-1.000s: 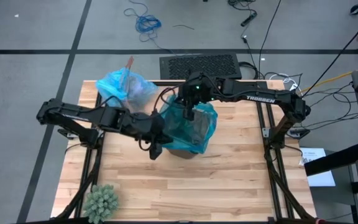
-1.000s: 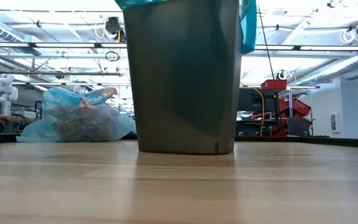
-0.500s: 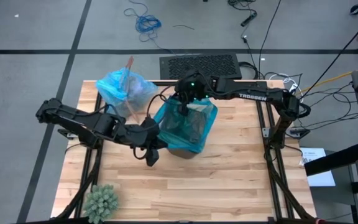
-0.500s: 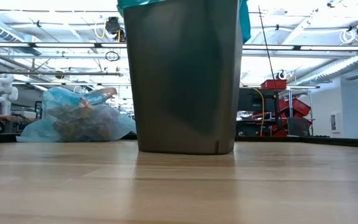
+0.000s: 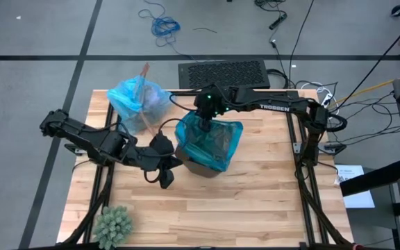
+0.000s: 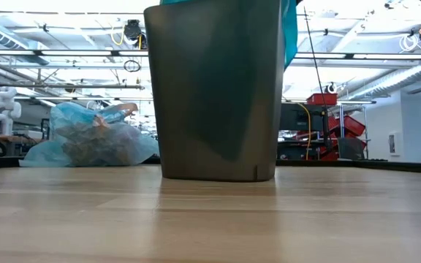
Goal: Place trash/remove bag and relplace
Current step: Insert the blue trash bag into the black trash bin
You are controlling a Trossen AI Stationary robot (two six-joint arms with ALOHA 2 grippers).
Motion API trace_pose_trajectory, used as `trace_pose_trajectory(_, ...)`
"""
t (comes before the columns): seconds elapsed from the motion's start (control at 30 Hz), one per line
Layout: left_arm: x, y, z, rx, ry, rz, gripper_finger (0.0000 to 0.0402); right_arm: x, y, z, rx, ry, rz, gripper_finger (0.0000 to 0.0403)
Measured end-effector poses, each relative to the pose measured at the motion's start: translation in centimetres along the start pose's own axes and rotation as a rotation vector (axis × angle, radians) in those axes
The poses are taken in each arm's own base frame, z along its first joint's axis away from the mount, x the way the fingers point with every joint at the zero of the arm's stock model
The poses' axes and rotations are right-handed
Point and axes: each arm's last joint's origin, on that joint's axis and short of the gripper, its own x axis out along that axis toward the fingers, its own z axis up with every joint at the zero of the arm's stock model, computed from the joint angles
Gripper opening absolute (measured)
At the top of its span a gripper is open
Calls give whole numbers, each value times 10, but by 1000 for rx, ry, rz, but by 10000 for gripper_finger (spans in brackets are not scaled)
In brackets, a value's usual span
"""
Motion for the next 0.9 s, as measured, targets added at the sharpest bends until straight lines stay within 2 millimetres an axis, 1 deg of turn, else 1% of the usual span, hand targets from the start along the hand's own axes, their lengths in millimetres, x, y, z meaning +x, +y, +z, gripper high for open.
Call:
trace_pose_trajectory(0.13, -3, 0, 0, -14, -40, 32, 0, -7, -3, 3, 25, -25, 5, 0)
trace_pose_trajectory(0.2, -13, 2, 2, -31, -92, 44, 0, -8, -3, 4, 25, -31, 14, 0)
trace_pose_trajectory(0.27, -28, 5, 9, -65, -175, 27, 0, -8, -3, 3, 26, -24, 15, 0)
trace_pose_trajectory(0.37, -56, 14, 19, -204, -289, -37, 0, -8, -3, 3, 26, -25, 18, 0)
trace_pose_trajectory(0.43, -71, 22, 25, -373, -339, -90, 0, -8, -2, 3, 30, -23, 20, 0)
trace_pose_trajectory(0.5, -81, 26, 28, -507, -355, -151, 1, -8, -2, 3, 29, -26, 22, 0)
trace_pose_trajectory(0.53, -84, 26, 30, -543, -358, -184, 2, -8, -2, 3, 29, -28, 22, 0)
trace_pose_trajectory(0.6, -86, 25, 32, -557, -365, -221, 11, -8, -2, 4, 28, -30, 22, 0)
trace_pose_trajectory(0.67, -82, 22, 32, -484, -358, -213, 23, -8, -2, 5, 24, -44, 22, 0)
trace_pose_trajectory(0.7, -78, 21, 32, -413, -355, -200, 30, -8, -2, 6, 18, -54, 22, 0)
trace_pose_trajectory(0.73, -75, 19, 32, -316, -352, -190, 36, -8, -2, 6, 13, -56, 23, 0)
trace_pose_trajectory(0.83, -68, 13, 35, 46, -369, -179, 54, -8, -2, 8, -1, -72, 45, 0)
trace_pose_trajectory(0.9, -73, 13, 43, 188, -406, -185, 68, -8, -1, 8, -4, -76, 52, 0)
